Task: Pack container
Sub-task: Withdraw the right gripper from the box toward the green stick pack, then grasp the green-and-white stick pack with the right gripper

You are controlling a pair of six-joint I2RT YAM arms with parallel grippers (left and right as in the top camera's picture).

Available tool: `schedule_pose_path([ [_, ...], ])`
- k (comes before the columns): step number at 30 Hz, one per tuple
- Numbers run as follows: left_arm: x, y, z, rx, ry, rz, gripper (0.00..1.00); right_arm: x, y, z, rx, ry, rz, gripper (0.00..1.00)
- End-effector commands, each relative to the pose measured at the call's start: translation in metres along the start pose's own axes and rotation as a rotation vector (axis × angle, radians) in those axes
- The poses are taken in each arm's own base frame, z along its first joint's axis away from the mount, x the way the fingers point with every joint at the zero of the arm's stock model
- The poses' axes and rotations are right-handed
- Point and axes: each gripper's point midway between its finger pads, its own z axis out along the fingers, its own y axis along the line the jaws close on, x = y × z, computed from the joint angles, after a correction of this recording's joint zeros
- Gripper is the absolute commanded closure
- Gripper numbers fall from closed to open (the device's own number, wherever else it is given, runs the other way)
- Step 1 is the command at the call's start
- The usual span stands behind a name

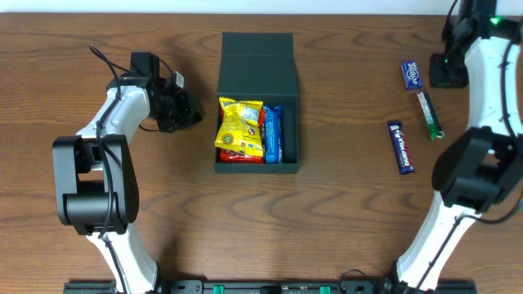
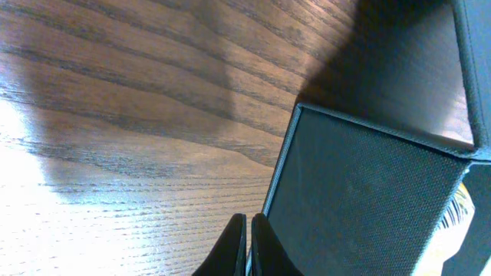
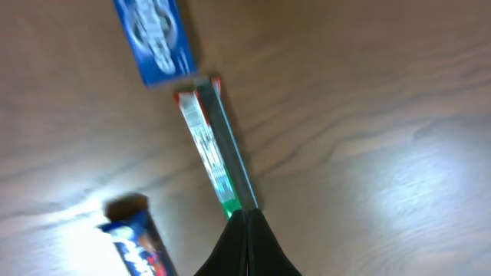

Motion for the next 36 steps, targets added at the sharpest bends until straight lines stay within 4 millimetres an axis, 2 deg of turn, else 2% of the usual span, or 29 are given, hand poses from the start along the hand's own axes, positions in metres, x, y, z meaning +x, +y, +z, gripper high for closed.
schedule_pose_path([
  [1, 0.005, 0.007, 0.005, -0.008, 0.019, -0.029, 0.94, 0.013, -0.021, 0.022, 0.029, 0.067, 0.018, 0.99],
  [4, 0.005, 0.007, 0.005, -0.008, 0.019, -0.029, 0.94, 0.021, -0.031, 0.033, 0.009, 0.098, 0.025, 0.99],
  [6, 0.005, 0.007, 0.005, -0.008, 0.019, -0.029, 0.94, 0.025, -0.030, 0.040, -0.044, 0.106, 0.008, 0.98],
  [8, 0.005, 0.007, 0.005, -0.008, 0.019, -0.037, 0.94, 0.029, -0.024, 0.048, -0.117, 0.107, -0.021, 0.67],
  [9, 0.005, 0.007, 0.005, -0.008, 0.019, -0.044, 0.94, 0.032, -0.024, 0.054, -0.128, 0.115, -0.034, 0.55],
  [10, 0.005, 0.007, 0.005, -0.008, 0.019, -0.048, 0.94, 0.035, -0.024, 0.060, -0.130, 0.119, -0.046, 0.47],
  [13, 0.005, 0.007, 0.005, -0.008, 0.019, -0.048, 0.94, 0.041, -0.021, 0.077, -0.134, 0.122, -0.095, 0.37],
  [19, 0.006, 0.008, 0.005, -0.010, 0.023, -0.076, 0.94, 0.042, -0.007, 0.105, -0.146, 0.088, -0.134, 0.34],
  [27, 0.011, 0.009, 0.005, -0.017, 0.043, -0.091, 0.94, 0.037, 0.012, 0.106, -0.228, 0.050, -0.151, 0.32],
  [33, 0.011, 0.009, 0.005, -0.018, 0.044, -0.108, 0.94, 0.037, 0.012, 0.104, -0.227, 0.054, -0.142, 0.35],
  [36, 0.012, 0.009, 0.005, -0.018, 0.046, -0.109, 0.94, 0.030, 0.001, 0.098, -0.165, 0.043, -0.069, 0.35],
])
